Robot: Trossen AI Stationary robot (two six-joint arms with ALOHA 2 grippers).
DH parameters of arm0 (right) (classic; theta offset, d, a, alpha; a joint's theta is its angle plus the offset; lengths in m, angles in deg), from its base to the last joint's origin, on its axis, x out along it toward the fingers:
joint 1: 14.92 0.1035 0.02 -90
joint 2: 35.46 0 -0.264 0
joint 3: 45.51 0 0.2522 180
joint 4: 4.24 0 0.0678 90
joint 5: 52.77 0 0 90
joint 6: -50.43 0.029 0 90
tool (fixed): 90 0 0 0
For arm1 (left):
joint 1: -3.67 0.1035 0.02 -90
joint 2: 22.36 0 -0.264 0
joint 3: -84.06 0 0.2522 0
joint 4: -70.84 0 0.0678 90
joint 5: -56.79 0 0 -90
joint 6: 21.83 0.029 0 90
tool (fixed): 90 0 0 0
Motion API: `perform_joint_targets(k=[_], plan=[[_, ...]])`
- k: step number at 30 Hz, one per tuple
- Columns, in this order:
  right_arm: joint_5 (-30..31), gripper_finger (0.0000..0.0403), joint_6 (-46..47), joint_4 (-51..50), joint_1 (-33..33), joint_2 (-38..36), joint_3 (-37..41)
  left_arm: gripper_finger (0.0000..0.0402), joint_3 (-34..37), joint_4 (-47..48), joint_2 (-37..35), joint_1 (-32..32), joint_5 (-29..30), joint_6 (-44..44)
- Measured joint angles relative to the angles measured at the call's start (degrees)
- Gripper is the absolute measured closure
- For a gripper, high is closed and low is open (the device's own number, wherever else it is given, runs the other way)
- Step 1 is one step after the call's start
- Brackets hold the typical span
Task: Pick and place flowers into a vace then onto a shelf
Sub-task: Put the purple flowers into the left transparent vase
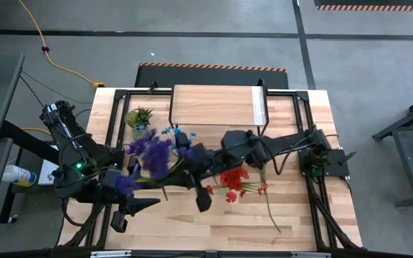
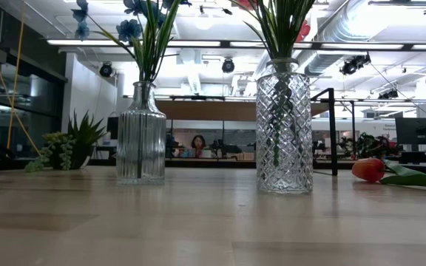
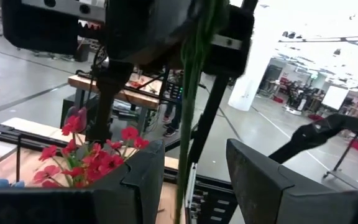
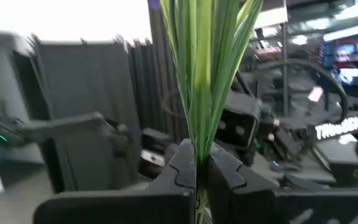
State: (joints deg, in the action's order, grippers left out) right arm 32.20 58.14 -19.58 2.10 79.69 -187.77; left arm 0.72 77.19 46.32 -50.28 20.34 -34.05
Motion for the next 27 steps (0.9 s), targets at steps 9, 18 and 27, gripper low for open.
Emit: perform_joint_targets(k=[9, 18, 27], plan=[[-1.3, 0.0400, 1.2, -0.3, 0.2, 3.0, -2.9, 0.0195, 0.0, 1.6, 0.0, 0.0, 2.6, 0.0], [0.3, 0.0400, 1.3, 0.3, 0.2, 2.9, -2.9, 0.0195, 0.0, 2.0, 0.0, 0.0, 5.5, 0.0], [0.7, 0.0400, 1.5, 0.1, 0.2, 2.9, -2.9, 0.0224, 0.0, 2.0, 0.0, 0.0, 7.8, 0.0]])
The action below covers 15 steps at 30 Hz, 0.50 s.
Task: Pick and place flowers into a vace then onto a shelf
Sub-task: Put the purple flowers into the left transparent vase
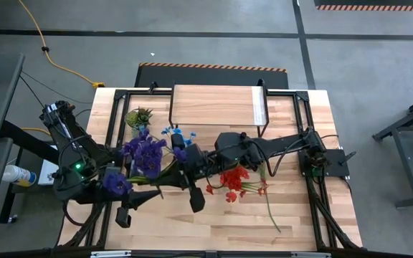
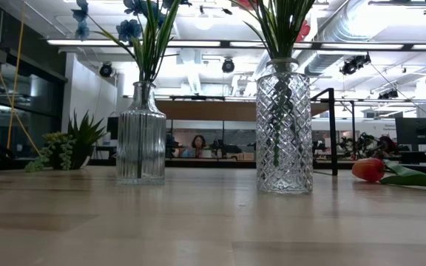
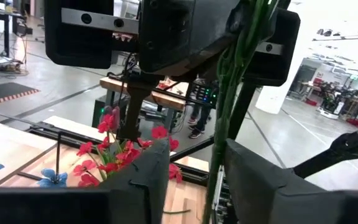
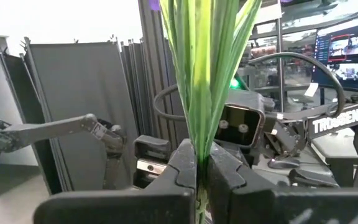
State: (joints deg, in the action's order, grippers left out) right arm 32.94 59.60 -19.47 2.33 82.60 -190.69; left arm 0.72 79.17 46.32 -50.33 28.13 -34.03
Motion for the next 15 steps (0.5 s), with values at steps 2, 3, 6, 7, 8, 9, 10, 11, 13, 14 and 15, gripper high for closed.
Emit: perform_joint_targets(k=[2, 3, 6, 7, 8, 9, 10, 11, 13, 14, 15], plan=[[0.1, 0.0401, 0.6, 0.0, 0.0, 0.0, 0.0, 0.0254, 0.0, 0.0, 0.0, 0.0, 0.0, 0.2], [0.2, 0.0401, 0.7, -0.1, 0.0, 0.0, 0.0, 0.0272, 0.0, 0.0, 0.0, 0.0, -0.1, 0.3], [0.2, 0.0401, 0.7, -0.1, 0.0, 0.0, 0.0, 0.0329, 0.0, 0.0, 0.0, 0.0, -0.4, 0.4], [0.4, 0.0401, 0.8, -0.1, 0.0, 0.0, 0.0, 0.0349, 0.0, 0.0, 0.0, 0.0, -0.8, 0.6], [0.3, 0.0401, 0.9, -0.2, 0.1, 0.0, 0.0, 0.0366, 0.0, 0.0, 0.0, 0.0, -0.9, 0.8], [0.3, 0.0401, 0.9, -0.2, 0.2, 0.0, 0.0, 0.0372, 0.0, 0.0, 0.0, 0.0, -1.0, 1.5], [0.4, 0.0401, 0.9, -0.2, 0.3, 0.0, 0.0, 0.0371, 0.0, 0.0, 0.0, 0.0, -1.0, 2.0], [0.4, 0.0401, 0.9, -0.2, 0.4, 0.0, 0.0, 0.0371, 0.0, 0.0, 0.0, 0.0, -1.1, 2.2], [0.2, 0.0401, 1.0, -0.2, 0.4, 0.0, 0.0, 0.0371, 0.0, -0.2, 0.0, 0.0, -1.1, 2.1], [0.2, 0.0401, 1.1, -0.2, 0.4, 0.0, 0.0, 0.0369, 0.0, -0.4, 0.0, 0.0, -1.1, 2.1], [0.2, 0.0401, 1.2, -0.2, 0.4, 0.0, 0.0, 0.0369, 0.0, -0.5, 0.0, 0.0, -1.1, 2.2]])
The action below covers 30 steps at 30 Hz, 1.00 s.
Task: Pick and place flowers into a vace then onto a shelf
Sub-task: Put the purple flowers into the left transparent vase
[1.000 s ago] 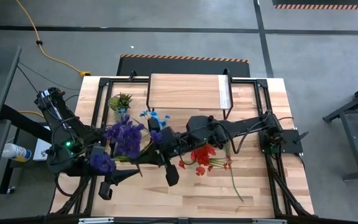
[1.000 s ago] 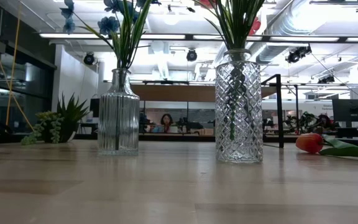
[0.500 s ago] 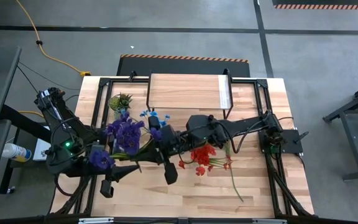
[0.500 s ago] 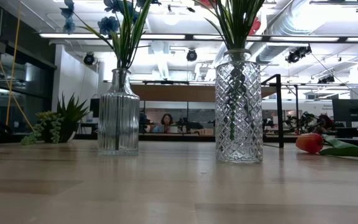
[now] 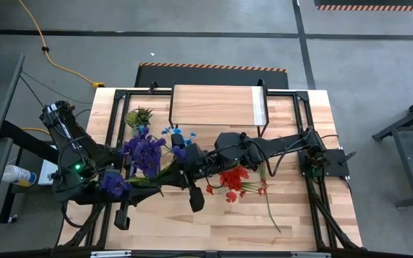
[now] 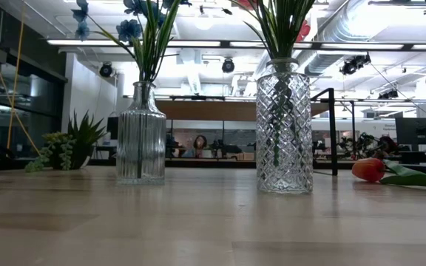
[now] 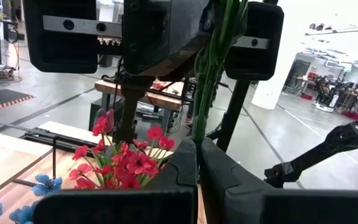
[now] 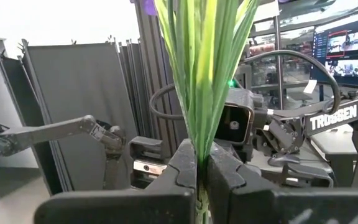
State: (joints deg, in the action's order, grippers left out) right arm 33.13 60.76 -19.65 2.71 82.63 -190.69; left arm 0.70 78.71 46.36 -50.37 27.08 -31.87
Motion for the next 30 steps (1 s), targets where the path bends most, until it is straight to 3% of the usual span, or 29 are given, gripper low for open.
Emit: perform_joint_targets(k=[19, 30], plan=[[-0.1, 0.0385, 1.4, -0.7, 0.0, 0.0, 0.0, 0.0369, 0.0, -0.3, 0.0, 0.0, 1.7, 2.6], [-1.8, 0.0318, 2.8, -0.8, 0.0, 0.0, 0.0, 0.0369, 0.0, 0.1, 0.0, 0.1, 2.2, 2.8]])
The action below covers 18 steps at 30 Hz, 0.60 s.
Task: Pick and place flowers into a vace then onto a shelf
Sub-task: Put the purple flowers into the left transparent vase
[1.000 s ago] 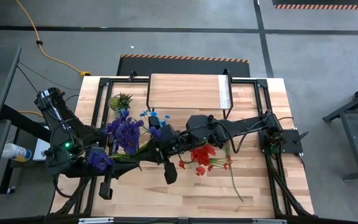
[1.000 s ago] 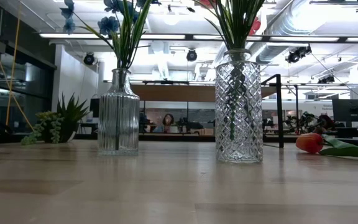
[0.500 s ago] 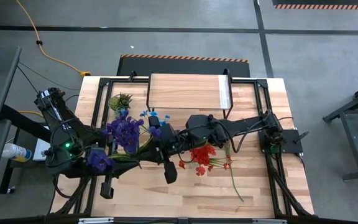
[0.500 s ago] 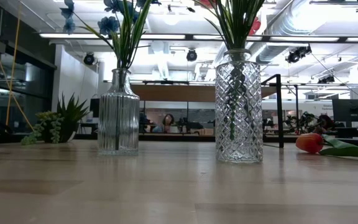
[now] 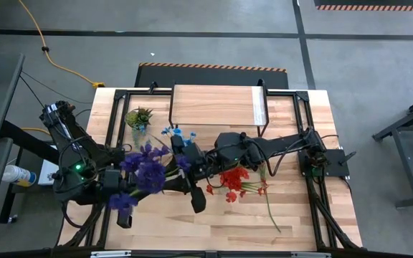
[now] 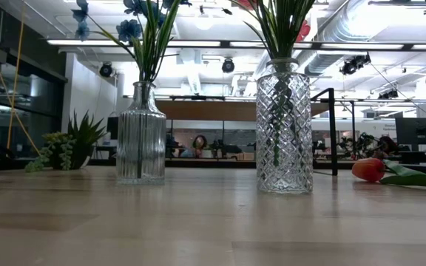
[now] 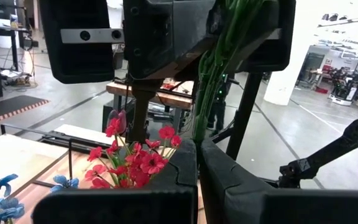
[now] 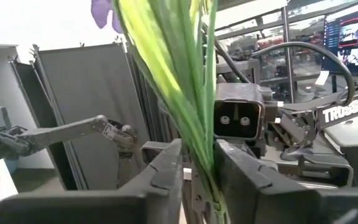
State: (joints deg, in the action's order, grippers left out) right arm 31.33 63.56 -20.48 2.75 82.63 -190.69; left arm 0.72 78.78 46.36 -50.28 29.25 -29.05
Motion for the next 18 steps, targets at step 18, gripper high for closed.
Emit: perform_joint_targets(k=[18], plan=[[2.6, 0.0258, -0.5, -4.6, 0.0, -0.4, 0.0, 0.0369, 0.0, -0.7, -0.3, 0.0, 2.5, 2.5]])
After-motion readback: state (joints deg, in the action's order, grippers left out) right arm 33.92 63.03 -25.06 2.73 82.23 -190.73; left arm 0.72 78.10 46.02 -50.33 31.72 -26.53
